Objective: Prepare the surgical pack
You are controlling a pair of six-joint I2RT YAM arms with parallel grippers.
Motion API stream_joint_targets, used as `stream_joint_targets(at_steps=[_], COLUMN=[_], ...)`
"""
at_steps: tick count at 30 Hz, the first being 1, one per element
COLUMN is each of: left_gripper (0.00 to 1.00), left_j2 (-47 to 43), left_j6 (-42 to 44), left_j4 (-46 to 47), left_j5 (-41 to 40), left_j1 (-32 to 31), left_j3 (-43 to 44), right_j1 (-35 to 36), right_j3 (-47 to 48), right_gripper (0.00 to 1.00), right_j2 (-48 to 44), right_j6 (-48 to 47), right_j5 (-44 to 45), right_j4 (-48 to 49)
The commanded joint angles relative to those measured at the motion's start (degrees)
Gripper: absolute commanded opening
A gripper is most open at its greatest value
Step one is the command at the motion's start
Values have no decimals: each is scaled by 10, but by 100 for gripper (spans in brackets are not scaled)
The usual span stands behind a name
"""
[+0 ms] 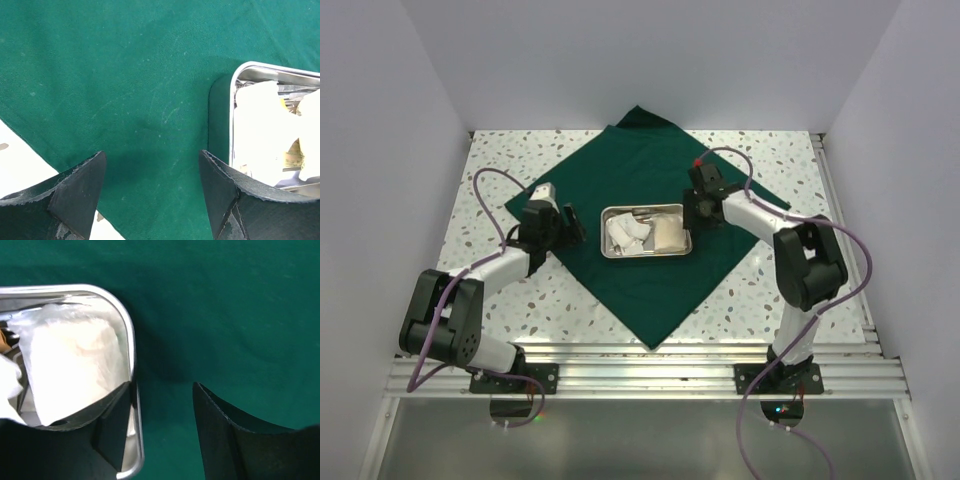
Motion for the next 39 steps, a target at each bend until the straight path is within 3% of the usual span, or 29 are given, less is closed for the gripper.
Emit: stream_joint_targets(at_steps=[1, 5, 12, 18, 26, 30, 39], left_gripper=[78, 79, 79, 79, 79, 80, 80], left_j2=[-3, -7, -6, -14, -39, -37, -40], left_j6=[13, 14, 10, 1, -20, -32, -38], left_j4=[33, 33, 34, 36, 35, 33, 27], left_j5=[-1, 1, 2, 2, -12, -7, -3], left_j1=[-5, -7, -17, -21, -23, -15, 1], left_j3=[-1, -1, 1, -5, -22, -23, -26], right_j1=[2, 22, 160, 336, 473, 509, 517], right_j3=[-13, -61, -168, -218, -258, -272, -276], right_gripper=[55, 56, 54, 57, 61, 63, 60], right_j2=[-98, -182, -276, -282, -256, -232, -184], right_j6=[-26, -81, -158, -158, -134, -127, -108], right_j5=[70, 58, -30, 3, 41, 47, 55], right_j4=[-30, -37, -14, 13, 56, 78, 81])
